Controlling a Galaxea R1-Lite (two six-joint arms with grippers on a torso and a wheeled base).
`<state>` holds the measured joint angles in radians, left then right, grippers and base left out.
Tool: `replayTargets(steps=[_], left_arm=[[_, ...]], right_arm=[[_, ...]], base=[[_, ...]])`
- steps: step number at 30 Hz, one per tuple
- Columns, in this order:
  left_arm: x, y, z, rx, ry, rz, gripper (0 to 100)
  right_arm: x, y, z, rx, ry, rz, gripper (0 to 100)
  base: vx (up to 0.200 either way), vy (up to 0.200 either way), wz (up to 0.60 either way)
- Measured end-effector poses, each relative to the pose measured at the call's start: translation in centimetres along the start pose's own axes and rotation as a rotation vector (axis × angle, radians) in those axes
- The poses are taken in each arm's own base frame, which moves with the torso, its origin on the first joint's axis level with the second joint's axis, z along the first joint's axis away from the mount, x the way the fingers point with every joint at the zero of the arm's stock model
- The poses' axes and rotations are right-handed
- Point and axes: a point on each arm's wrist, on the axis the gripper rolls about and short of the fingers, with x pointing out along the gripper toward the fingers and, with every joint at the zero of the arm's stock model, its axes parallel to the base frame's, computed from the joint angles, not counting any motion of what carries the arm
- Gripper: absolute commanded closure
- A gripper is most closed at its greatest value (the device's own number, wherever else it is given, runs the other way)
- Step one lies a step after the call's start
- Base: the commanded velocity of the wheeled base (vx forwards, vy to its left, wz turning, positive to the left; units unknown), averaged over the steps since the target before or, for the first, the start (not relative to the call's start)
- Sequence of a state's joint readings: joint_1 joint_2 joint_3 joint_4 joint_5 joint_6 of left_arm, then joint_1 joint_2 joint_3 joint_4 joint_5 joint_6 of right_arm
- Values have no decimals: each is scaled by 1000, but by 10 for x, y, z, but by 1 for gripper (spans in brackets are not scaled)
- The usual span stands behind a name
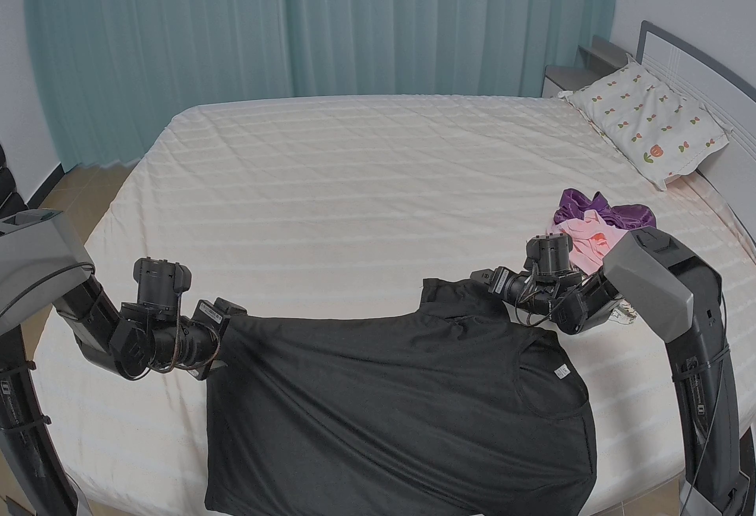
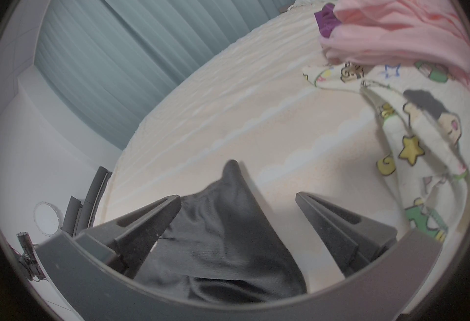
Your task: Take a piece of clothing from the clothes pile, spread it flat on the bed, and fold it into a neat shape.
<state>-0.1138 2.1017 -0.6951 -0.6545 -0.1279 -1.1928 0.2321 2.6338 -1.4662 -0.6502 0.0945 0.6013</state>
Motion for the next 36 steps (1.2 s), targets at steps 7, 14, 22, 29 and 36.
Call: replayTargets(steps=[7,14,22,29,36], left_arm=[[-2,4,-2,-5,11,7,0],[-3,4,-3,-6,12,9,0],[-2,5,-3,-6,11,14,0],[-1,5,-3,-5,8,17,0],[-1,5,-2,-4,2,16,0]], right_arm=[[15,-7,-9,-5,53,-25,100],[23,-5,3,-1,21,-17,100],[24,-7,39,7,-138,29,100],[25,-7,54,-1,-215,44,100],[33,-10,57,0,-262,21,100]], base=[[0,0,0],[0,0,0],[0,0,0],[0,0,0],[0,0,0]])
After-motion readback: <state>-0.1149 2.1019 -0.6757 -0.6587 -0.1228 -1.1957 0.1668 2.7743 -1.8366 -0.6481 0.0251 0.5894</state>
